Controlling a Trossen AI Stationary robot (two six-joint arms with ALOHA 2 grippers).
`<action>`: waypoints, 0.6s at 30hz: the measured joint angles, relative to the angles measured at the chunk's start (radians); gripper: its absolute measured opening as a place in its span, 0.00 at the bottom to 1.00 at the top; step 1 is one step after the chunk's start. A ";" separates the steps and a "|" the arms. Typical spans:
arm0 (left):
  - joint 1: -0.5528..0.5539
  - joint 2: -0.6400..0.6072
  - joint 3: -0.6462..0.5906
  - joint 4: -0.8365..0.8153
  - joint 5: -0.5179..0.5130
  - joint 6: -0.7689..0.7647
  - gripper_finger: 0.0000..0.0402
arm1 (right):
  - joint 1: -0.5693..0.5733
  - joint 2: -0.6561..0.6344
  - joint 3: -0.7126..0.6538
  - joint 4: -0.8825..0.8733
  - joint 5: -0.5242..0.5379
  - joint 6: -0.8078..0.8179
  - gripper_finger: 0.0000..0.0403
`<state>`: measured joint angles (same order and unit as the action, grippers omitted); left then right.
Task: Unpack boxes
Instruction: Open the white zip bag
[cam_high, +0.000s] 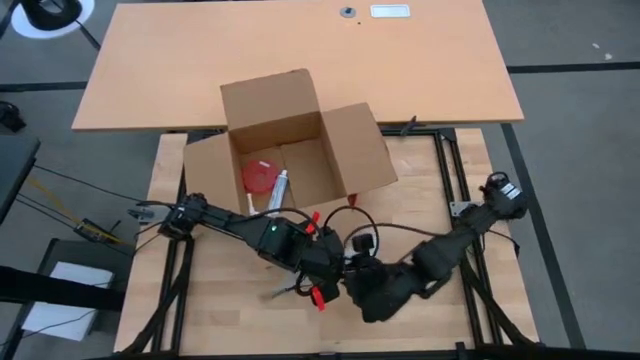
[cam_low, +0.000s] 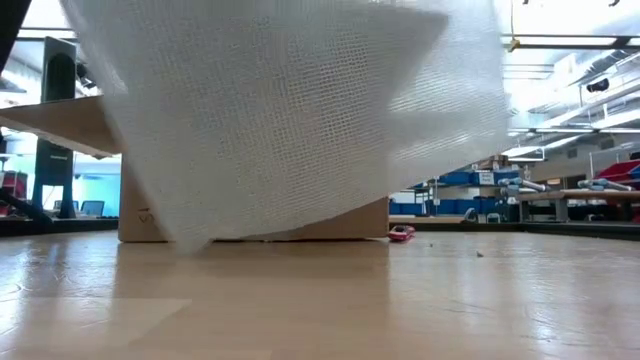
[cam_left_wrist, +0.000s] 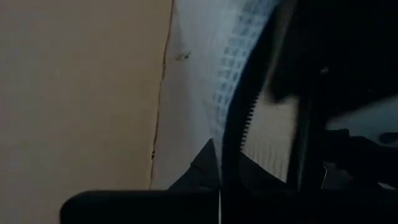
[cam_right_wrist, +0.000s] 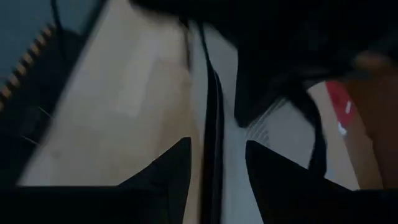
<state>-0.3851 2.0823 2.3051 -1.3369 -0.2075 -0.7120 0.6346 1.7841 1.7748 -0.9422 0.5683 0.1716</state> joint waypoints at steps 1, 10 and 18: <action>0.000 0.000 0.000 0.001 0.004 0.000 0.01 | -0.007 0.016 0.000 -0.023 -0.009 -0.005 0.38; 0.003 0.000 0.000 -0.041 -0.015 -0.001 0.01 | 0.039 0.081 -0.001 -0.076 -0.169 0.012 0.38; 0.020 0.000 0.000 -0.106 -0.070 -0.003 0.01 | 0.143 0.081 -0.011 -0.081 -0.277 0.122 0.36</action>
<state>-0.3649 2.0826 2.3054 -1.4432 -0.2774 -0.7148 0.7771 1.8652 1.7638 -1.0237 0.2909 0.2937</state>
